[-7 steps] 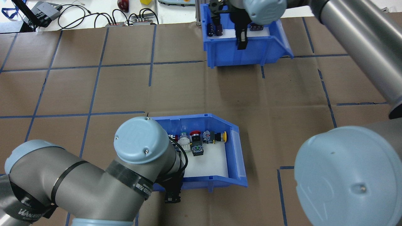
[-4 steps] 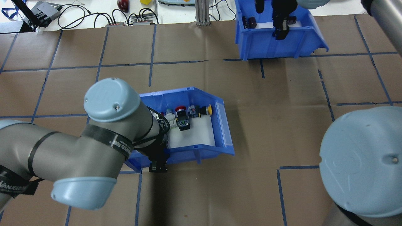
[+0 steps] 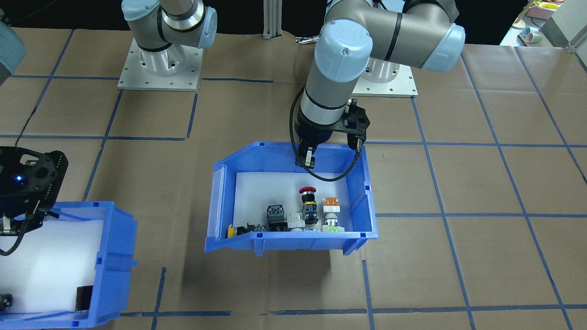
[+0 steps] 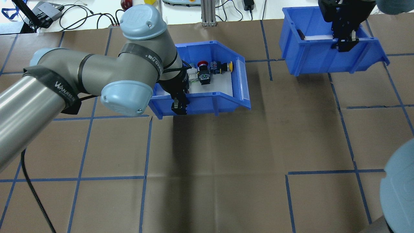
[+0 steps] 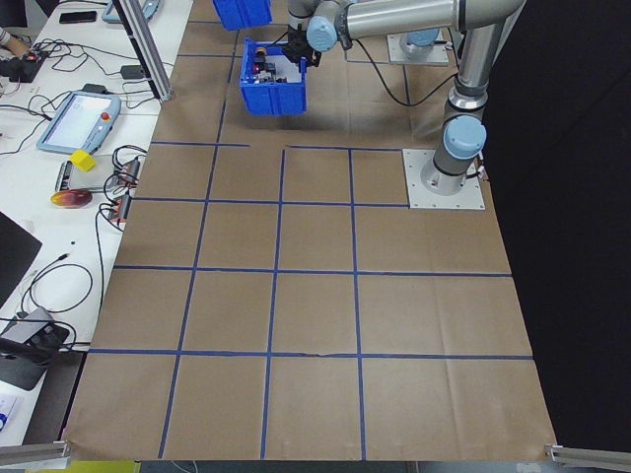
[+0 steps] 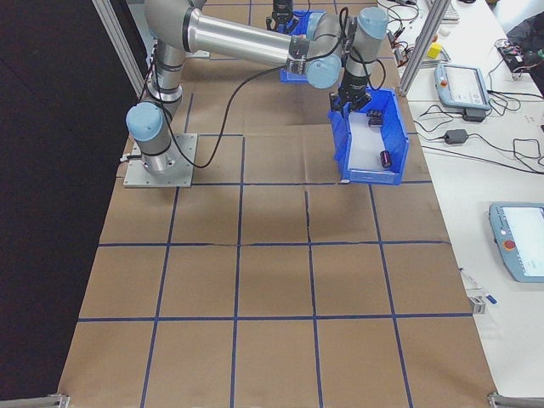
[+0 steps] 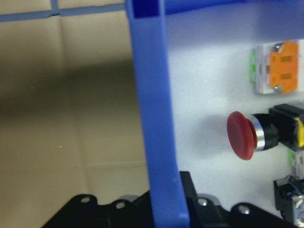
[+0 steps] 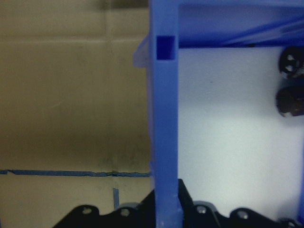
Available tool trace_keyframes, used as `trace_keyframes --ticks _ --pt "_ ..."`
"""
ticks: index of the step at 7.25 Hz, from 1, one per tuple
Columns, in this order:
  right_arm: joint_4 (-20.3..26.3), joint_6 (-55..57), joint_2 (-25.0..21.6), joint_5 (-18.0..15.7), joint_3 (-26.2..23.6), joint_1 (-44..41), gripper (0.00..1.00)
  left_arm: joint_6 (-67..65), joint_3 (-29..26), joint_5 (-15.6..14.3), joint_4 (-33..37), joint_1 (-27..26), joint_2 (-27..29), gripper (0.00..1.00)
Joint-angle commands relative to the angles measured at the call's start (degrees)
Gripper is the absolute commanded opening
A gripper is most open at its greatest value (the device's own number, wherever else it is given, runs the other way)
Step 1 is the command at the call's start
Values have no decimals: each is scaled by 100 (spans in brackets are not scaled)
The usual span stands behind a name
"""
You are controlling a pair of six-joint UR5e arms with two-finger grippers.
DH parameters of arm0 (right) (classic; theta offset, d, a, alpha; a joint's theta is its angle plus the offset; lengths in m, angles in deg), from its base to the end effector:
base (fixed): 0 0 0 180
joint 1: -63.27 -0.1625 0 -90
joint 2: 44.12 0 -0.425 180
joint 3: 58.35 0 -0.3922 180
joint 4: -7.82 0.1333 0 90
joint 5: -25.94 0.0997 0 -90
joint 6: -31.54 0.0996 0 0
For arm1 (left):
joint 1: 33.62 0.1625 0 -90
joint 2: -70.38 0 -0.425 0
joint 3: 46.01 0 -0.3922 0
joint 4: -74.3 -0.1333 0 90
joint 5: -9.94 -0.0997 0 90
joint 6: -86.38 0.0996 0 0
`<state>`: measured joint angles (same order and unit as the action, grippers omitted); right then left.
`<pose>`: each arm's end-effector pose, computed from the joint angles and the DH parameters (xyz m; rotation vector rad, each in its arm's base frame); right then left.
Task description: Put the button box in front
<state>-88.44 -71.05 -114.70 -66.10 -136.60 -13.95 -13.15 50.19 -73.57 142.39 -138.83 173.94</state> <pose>-0.0122 -0.6404 0.4090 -2.2165 2.2229 0.0679 -0.2896 -0.5141 0.3479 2.0426 -2.2607 -0.1147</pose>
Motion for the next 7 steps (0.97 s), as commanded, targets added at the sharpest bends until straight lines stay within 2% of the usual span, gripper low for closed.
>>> trace_keyframes --ticks 1,3,5,7 --pt "-24 -295 -534 -7 -618 259 6 12 -383 28 -521 -26 778 0" --pt "-76 -375 -860 11 -1110 435 6 -23 -453 36 -892 -35 1087 1" --pt "-322 -402 -1106 11 -1506 427 6 12 -471 28 -920 -44 1158 7" --pt "-349 -402 -1378 11 -1823 409 6 3 -506 19 -929 -52 1246 13"
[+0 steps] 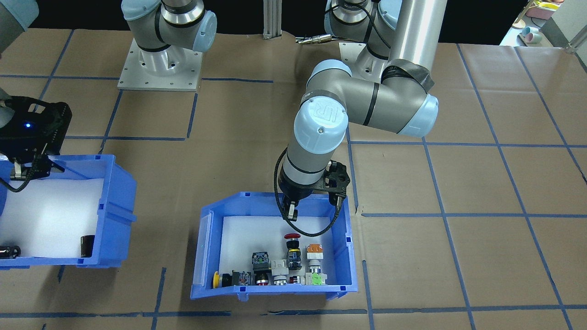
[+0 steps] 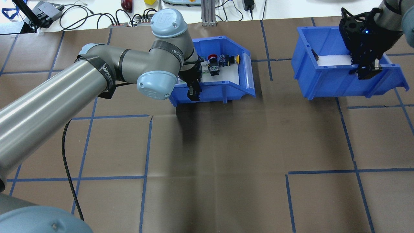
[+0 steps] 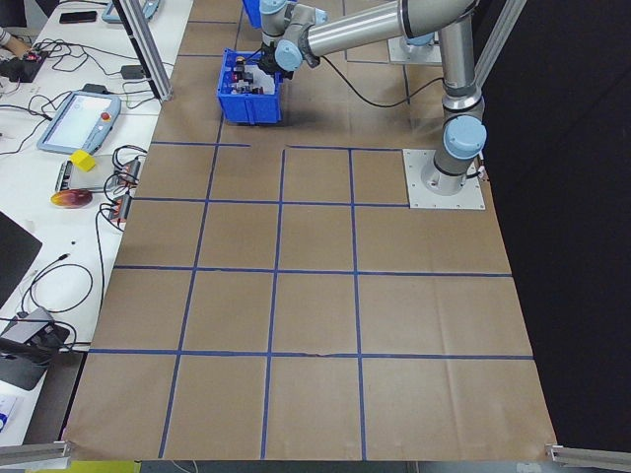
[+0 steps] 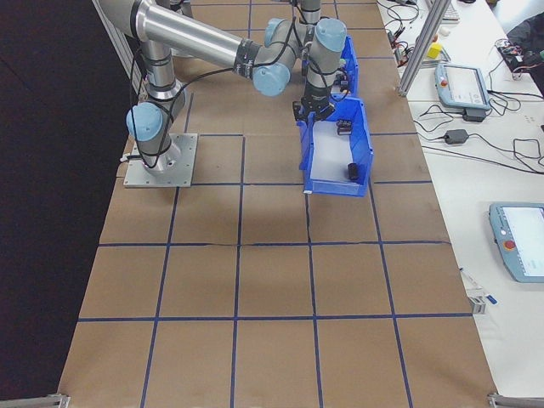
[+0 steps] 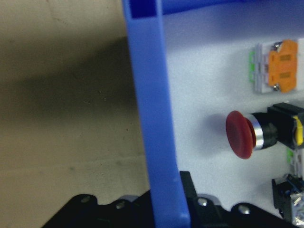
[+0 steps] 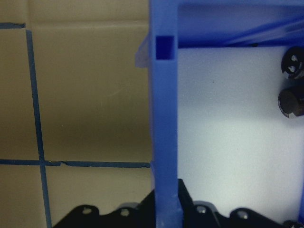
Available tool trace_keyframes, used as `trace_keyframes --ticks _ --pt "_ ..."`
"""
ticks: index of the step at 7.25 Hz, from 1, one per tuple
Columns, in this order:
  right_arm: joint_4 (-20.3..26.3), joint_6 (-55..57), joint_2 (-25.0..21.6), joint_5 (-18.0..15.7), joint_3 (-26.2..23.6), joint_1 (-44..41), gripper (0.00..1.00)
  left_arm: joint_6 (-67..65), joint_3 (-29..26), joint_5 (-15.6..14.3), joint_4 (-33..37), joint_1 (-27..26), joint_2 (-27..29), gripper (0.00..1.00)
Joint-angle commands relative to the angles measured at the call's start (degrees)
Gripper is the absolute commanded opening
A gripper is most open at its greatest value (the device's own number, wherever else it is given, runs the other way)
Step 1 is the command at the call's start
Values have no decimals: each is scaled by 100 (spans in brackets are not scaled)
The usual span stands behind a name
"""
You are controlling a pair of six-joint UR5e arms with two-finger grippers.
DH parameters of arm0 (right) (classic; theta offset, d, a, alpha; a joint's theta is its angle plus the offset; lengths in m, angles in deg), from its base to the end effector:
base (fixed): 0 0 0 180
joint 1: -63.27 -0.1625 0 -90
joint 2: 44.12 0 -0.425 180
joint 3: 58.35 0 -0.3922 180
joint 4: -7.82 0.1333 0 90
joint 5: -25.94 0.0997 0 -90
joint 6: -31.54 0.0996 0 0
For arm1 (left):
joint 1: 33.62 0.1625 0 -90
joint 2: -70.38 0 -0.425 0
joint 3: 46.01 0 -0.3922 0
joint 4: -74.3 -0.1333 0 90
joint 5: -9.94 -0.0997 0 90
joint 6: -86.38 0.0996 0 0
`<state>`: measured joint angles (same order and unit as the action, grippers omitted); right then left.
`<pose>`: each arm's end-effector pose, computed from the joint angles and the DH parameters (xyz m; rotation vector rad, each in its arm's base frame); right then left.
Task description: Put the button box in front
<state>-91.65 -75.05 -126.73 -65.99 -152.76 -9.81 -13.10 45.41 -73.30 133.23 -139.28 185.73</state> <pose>-0.0311 -0.5488 0.4003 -2.2011 2.2123 0.0763 -0.3121 -0.5761 0.2788 2.0081 -2.2473 -0.0896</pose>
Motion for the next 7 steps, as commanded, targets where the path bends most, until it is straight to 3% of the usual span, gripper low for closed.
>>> trace_keyframes --ticks 1,2,3,4,6,7 --pt "-64 -2 -315 0 -392 -5 6 -10 -98 -8 -5 -8 84 19" --pt "-73 6 -464 0 -585 -5 6 -10 -133 -42 4 -8 111 33" --pt "-73 24 -640 0 -752 -13 7 -10 -134 -86 4 -8 146 57" --pt "-73 42 -772 9 -919 -14 7 -19 -151 -104 4 -8 129 74" --pt "-73 94 -1158 9 -1279 -40 7 -1 -151 -95 161 -8 -326 76" --pt "-73 129 -1343 18 -1473 -57 7 190 -151 -104 763 10 -790 76"
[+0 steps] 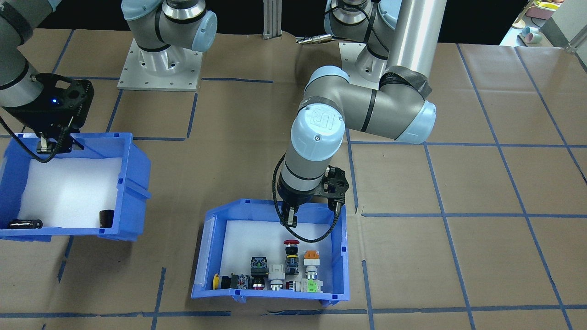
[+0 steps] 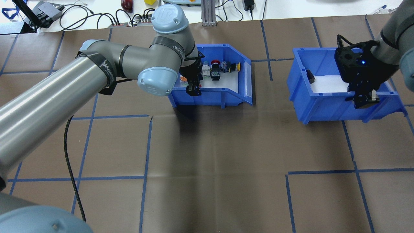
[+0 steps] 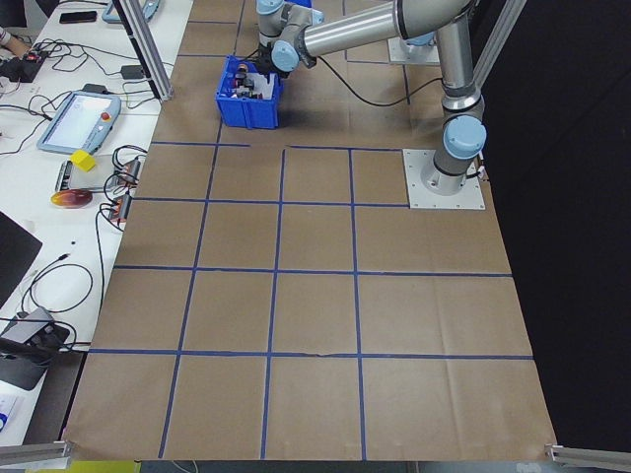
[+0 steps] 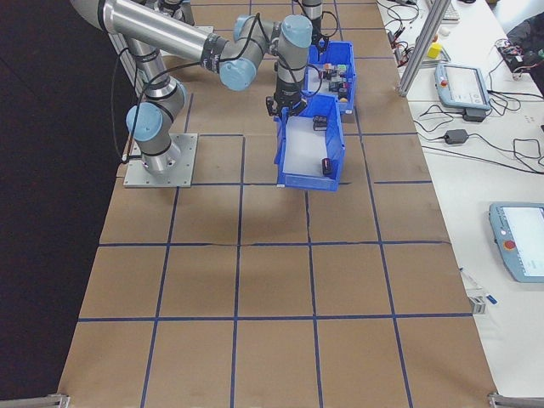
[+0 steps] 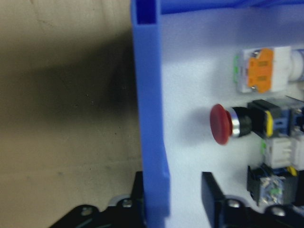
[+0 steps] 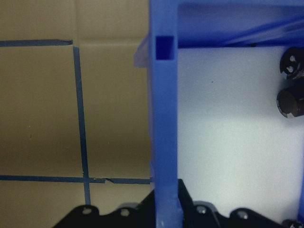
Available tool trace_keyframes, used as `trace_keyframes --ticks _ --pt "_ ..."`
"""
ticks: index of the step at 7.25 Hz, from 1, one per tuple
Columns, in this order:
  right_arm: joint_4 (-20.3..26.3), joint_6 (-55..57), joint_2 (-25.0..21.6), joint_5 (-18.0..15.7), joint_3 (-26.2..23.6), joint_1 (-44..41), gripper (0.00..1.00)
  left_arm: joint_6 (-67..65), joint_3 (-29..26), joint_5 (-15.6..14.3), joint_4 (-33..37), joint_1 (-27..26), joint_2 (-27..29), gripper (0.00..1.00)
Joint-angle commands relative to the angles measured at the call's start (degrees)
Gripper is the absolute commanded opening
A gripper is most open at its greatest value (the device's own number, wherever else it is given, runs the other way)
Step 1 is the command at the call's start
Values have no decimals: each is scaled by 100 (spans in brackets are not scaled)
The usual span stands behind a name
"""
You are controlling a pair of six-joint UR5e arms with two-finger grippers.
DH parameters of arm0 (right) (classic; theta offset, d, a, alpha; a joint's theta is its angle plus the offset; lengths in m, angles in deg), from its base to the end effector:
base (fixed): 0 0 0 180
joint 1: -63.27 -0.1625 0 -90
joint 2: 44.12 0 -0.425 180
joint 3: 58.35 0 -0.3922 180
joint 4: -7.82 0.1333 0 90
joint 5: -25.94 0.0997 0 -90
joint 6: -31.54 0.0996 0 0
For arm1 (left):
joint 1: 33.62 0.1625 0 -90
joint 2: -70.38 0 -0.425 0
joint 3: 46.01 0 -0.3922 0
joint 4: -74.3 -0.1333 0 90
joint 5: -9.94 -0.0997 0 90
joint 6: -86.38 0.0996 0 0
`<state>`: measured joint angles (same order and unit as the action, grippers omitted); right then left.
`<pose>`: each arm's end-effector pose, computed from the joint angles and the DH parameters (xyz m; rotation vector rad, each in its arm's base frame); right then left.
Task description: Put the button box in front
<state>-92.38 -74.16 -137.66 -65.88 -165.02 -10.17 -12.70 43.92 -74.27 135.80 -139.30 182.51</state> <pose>-0.0036 -0.4686 0.3931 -2.1842 2.2154 0.0817 -0.3093 -0.5714 0.3216 1.9842 -2.2399 -0.0367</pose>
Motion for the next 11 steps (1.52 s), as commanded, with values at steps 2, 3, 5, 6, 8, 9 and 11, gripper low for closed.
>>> trace_keyframes --ticks 2,3,5,6,8,9,11 --pt "1 304 -576 16 -634 -187 8 2781 234 -679 1265 39 -1355 99" --pt "9 479 -682 7 -784 -397 8 4521 322 -762 1451 91 -1751 99" --pt "1 1276 -884 -2 -1074 -1160 8 6365 420 -780 2089 257 -2368 99" --pt "-95 1750 -911 -2 -1180 -1512 8 7384 437 -807 2564 432 -2579 99" --pt "-210 2849 -894 -2 -1277 -2337 8 9693 438 -781 2604 915 -2713 99" --pt "-358 3358 -868 16 -1286 -2724 9 10724 446 -798 2560 1161 -2722 99" --pt "-743 4238 -640 24 -1286 -3620 9 10744 420 -798 2569 1199 -2766 99"
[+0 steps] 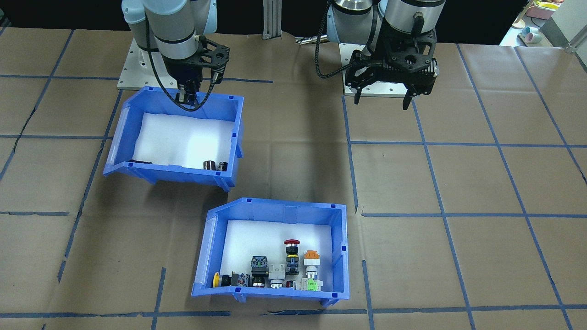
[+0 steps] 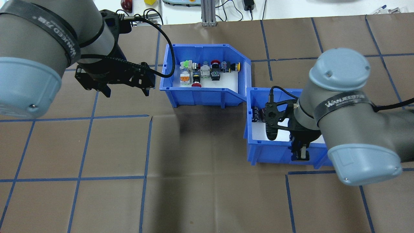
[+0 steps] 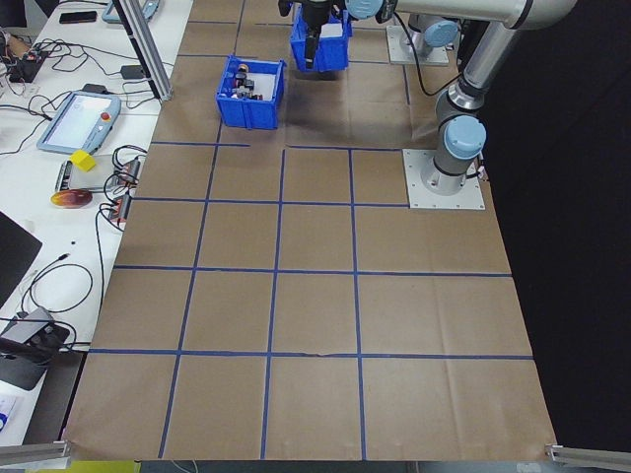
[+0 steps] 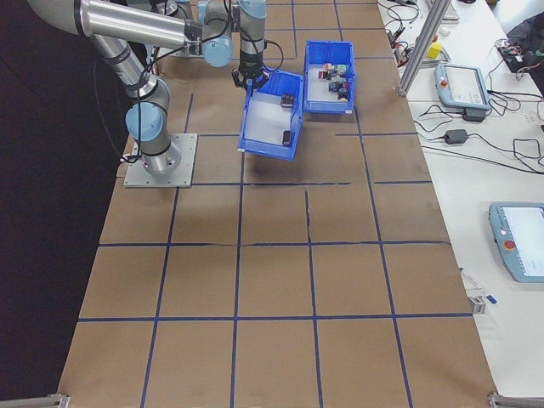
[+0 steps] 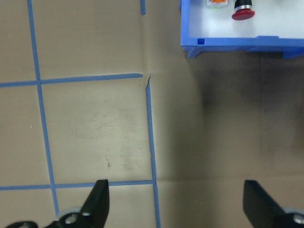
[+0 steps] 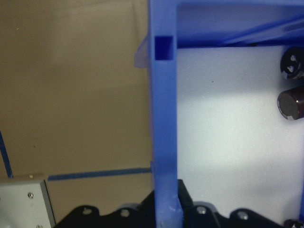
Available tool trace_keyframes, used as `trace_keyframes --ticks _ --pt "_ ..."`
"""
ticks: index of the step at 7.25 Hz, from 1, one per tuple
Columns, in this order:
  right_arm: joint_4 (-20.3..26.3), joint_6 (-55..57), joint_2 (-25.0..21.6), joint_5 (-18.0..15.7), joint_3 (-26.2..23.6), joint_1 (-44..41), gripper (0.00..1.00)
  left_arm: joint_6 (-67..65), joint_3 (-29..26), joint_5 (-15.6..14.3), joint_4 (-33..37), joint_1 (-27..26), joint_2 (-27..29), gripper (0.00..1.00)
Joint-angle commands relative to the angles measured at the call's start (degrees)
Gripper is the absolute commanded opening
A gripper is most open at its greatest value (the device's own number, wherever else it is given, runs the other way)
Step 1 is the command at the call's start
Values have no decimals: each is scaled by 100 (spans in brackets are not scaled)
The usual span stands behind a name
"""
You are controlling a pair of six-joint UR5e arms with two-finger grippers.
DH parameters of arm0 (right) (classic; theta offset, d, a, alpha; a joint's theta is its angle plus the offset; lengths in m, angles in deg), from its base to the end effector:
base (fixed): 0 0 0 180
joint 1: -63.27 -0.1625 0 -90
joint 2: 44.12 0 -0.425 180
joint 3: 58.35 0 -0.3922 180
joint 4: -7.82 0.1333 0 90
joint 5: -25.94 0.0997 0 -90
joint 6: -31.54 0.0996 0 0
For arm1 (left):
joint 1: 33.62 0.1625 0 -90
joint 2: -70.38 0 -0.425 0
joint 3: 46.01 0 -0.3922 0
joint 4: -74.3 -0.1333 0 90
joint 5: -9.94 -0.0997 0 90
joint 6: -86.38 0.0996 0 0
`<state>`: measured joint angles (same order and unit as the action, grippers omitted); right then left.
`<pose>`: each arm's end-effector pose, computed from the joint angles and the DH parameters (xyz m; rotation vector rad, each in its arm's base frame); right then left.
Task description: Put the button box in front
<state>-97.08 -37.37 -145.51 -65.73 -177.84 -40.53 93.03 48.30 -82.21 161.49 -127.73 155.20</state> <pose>0.2180 -0.3407 0.3523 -2.0757 2.3562 0.0989 -0.1622 -0.4492 0.4988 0.2889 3.0876 -0.0983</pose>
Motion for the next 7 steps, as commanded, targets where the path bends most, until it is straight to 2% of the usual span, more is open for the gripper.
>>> trace_keyframes --ticks 1,2,3,4,7 --pt "-781 1120 477 -17 5 -1189 9 92 -10 47 52 42 -52 99" --pt "-1256 1596 828 -44 13 -1691 9 -66 -62 65 0 42 43 99" --pt "-1496 1749 1084 -314 22 -2027 9 -111 -10 48 17 42 -60 99" --pt "-1498 1750 1165 -456 22 -2152 9 -111 8 13 61 42 -131 99" --pt "-1446 1838 1166 -457 13 -2162 9 -94 26 13 70 50 -114 99"
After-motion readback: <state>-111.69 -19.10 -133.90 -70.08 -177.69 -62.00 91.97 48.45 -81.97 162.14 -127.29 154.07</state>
